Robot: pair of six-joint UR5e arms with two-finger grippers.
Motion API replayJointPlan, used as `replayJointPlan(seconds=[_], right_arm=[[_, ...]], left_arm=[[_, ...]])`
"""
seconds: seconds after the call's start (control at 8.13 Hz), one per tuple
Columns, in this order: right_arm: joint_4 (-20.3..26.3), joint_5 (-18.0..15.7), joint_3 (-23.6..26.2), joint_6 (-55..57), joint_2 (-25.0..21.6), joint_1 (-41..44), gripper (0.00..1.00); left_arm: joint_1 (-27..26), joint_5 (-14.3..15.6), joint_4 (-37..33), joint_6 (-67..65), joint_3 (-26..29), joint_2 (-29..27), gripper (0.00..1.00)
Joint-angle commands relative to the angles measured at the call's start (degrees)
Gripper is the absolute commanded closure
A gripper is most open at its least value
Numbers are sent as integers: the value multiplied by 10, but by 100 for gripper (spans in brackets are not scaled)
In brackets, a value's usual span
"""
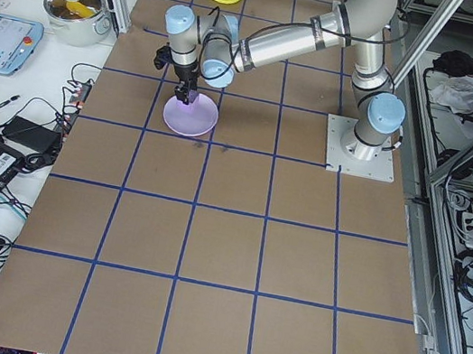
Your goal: Sort blocks by color into plates
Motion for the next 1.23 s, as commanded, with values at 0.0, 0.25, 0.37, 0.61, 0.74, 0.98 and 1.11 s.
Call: replayJointPlan(seconds=[0.0, 0.25, 0.37, 0.61, 0.74, 0.98, 1.11], right_arm=[[36, -11, -5, -1, 1, -4, 0], [35, -46, -3, 2, 4, -4, 0], [26, -43, -4, 1, 9, -7, 0], [-28, -35, -6, -20, 44, -61, 0], [-74, -34, -6, -68, 69, -85, 0], [-87, -34, -9, -75, 82, -93, 0], [-87, -33, -7, -70, 85, -95, 0]], left_arm=[[0, 1, -27, -3, 1, 23, 0], [-7, 0, -78, -92, 2, 68, 0], [-9, 0, -108, -114, 3, 100, 0], [-13, -3, -164, -169, 3, 166, 0], [-23, -3, -175, -179, 3, 185, 0], [-62, 0, -175, -184, 3, 196, 0], [-67, -1, -174, -188, 3, 197, 0]])
